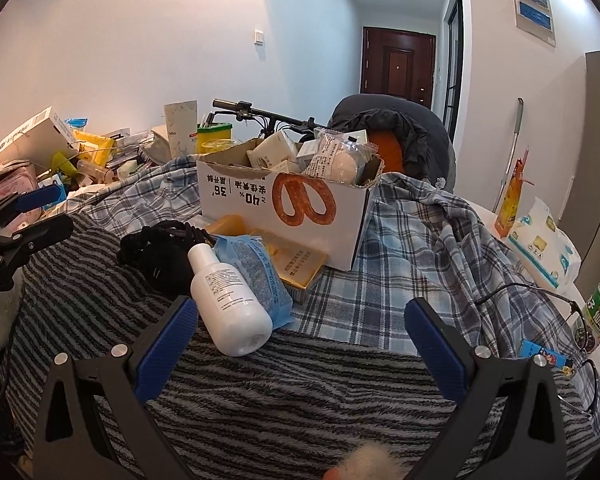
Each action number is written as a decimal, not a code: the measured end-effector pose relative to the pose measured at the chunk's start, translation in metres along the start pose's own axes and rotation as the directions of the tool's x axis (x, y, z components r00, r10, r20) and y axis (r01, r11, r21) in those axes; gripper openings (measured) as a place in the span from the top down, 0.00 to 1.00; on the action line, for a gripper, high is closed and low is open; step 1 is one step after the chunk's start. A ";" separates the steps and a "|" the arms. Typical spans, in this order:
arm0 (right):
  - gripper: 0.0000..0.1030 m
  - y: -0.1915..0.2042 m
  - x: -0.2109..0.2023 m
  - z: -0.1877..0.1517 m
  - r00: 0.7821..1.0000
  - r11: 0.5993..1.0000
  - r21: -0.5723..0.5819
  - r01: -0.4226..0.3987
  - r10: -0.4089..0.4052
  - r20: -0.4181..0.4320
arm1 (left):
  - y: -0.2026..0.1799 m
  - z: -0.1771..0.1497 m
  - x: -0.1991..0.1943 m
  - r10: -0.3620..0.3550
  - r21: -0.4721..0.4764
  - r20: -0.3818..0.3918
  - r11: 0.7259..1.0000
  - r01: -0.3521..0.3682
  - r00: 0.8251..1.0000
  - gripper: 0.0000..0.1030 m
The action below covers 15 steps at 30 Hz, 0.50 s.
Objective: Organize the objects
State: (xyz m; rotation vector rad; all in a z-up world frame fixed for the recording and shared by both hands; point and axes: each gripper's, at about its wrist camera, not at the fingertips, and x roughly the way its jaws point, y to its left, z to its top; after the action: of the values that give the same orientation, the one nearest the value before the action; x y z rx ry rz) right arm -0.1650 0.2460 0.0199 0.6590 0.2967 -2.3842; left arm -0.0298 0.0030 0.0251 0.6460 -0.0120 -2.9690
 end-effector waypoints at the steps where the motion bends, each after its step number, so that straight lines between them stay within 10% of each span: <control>1: 0.00 0.000 0.000 0.000 1.000 1.000 0.000 0.001 -0.001 0.000 | 0.000 0.000 0.000 -0.001 0.000 -0.002 1.000 0.001 1.000 0.00; 15: 0.00 0.001 0.000 0.000 1.000 1.000 0.001 0.001 -0.001 0.000 | -0.001 -0.001 0.001 -0.001 0.001 -0.004 1.000 0.001 1.000 0.00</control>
State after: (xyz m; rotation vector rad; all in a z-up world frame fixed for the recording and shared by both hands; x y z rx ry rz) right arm -0.1648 0.2453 0.0200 0.6596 0.2962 -2.3849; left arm -0.0301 0.0041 0.0242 0.6526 -0.0130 -2.9692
